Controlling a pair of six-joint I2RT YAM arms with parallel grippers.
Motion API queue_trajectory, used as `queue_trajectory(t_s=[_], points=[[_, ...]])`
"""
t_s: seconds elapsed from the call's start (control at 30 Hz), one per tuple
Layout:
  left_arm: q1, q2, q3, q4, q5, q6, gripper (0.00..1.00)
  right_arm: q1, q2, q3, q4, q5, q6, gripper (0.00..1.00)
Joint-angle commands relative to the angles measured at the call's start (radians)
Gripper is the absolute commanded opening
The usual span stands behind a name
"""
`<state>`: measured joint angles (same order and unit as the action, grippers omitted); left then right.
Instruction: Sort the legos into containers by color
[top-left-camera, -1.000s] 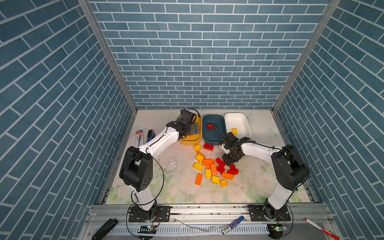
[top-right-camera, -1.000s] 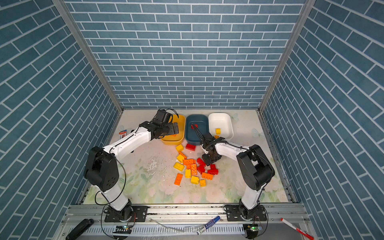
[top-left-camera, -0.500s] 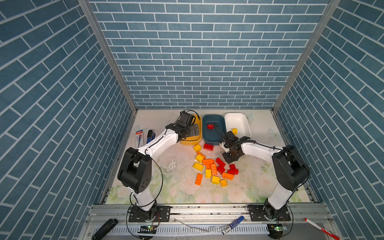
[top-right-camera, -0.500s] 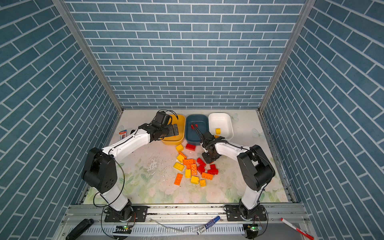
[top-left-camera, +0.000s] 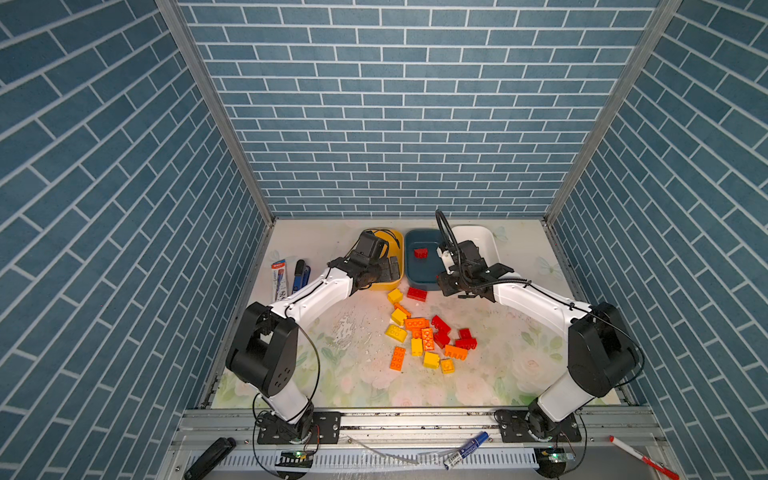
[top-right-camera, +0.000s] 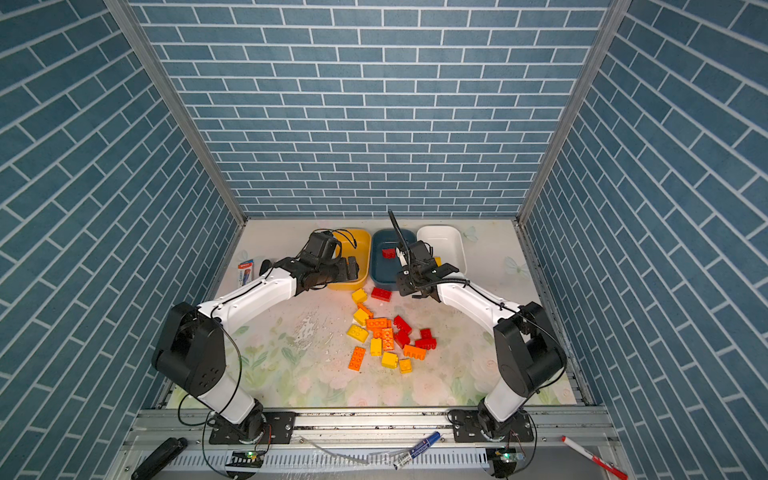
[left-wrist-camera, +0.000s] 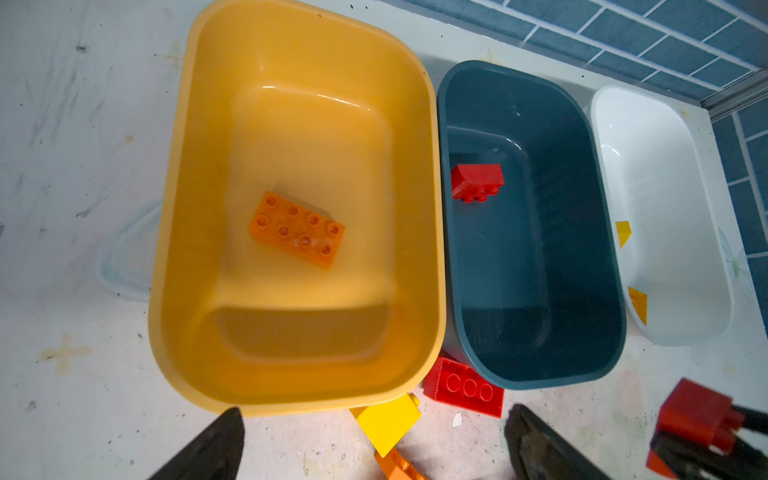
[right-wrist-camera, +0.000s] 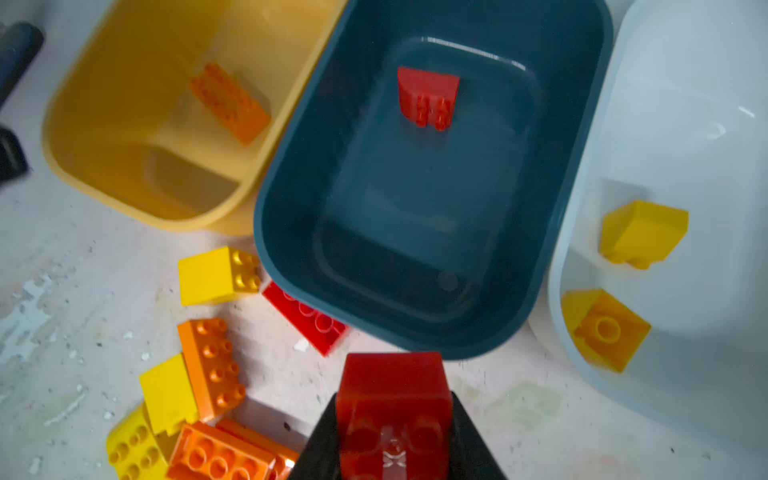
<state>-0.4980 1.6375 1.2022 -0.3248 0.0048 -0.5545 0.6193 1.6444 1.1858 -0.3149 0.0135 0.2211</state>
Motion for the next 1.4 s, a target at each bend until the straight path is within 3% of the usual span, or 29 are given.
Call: queue_trajectory(t_s=[0.0, 0.33, 0.43, 0.53, 0.8, 0.9, 1.07, 1.37], points=[[-0.004, -0.047, -0.022, -0.001, -0.001, -0.003, 0.99, -0.014, 0.061, 0.084, 0.045, -0.03, 0.062, 0.33], [-0.016, -0.062, -0.047, -0.021, 0.033, 0.01, 0.99, -0.041, 0.313, 0.38, -0.077, 0.039, 0.055, 0.36], [-0.042, -0.059, -0.04, -0.044, 0.017, 0.019, 0.99, -0.041, 0.349, 0.451, -0.11, 0.055, 0.062, 0.45], [-0.071, -0.052, -0.033, -0.057, 0.004, 0.022, 0.99, -0.04, 0.336, 0.455, -0.111, 0.07, 0.071, 0.62], [-0.168, 0.018, 0.013, -0.057, -0.022, 0.031, 0.99, -0.041, 0.127, 0.214, -0.003, 0.06, 0.097, 0.83], [-0.194, 0.055, 0.031, -0.053, -0.023, 0.028, 0.99, -0.041, 0.028, 0.113, 0.012, 0.16, 0.17, 0.99], [-0.231, 0.132, 0.073, -0.049, -0.008, 0.03, 0.99, -0.046, -0.177, -0.132, 0.144, 0.357, 0.309, 0.99], [-0.275, 0.253, 0.137, -0.052, -0.096, 0.086, 0.99, -0.096, -0.397, -0.305, 0.179, 0.348, 0.35, 0.99]])
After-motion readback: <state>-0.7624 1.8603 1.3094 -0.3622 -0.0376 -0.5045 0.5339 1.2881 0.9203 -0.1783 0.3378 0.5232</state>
